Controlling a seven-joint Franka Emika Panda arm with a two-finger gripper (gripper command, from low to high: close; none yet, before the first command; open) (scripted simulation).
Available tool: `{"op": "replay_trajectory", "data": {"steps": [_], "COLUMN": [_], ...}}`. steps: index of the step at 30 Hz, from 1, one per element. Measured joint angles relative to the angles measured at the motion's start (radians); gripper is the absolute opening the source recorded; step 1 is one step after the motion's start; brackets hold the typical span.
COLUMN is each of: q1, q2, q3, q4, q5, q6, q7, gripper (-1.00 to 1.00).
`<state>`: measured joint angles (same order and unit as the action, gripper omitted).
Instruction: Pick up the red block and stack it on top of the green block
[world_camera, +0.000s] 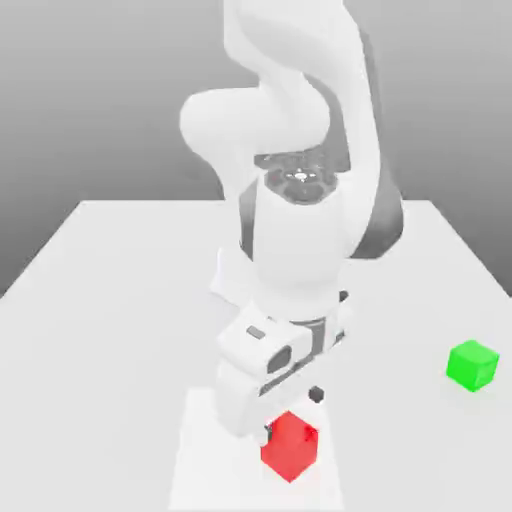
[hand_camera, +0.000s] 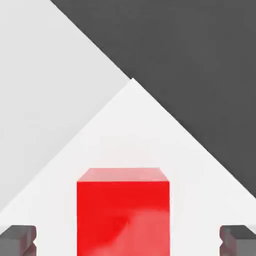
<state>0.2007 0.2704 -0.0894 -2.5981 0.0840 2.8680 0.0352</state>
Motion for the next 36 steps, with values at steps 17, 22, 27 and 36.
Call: {"op": "replay_trajectory", "data": {"steps": [17,22,27,36], "q1": [0.091,0.291,0.478,0.536], "q2": [-0.18,-0.229,-0.279,-0.089], "q3": [0.079,0.194,0.298,0.243], "q4": [-0.031,-0.043,-0.055,-0.049], "q5": [-0.062,-0.068,-0.073,-0.172], "q6": [-0.152,-0.189,-0.225,-0.045], "q7": [-0.014,-0.109,-0.206,-0.156], "gripper": [-1.0,-1.0,-1.0,1.0]}}
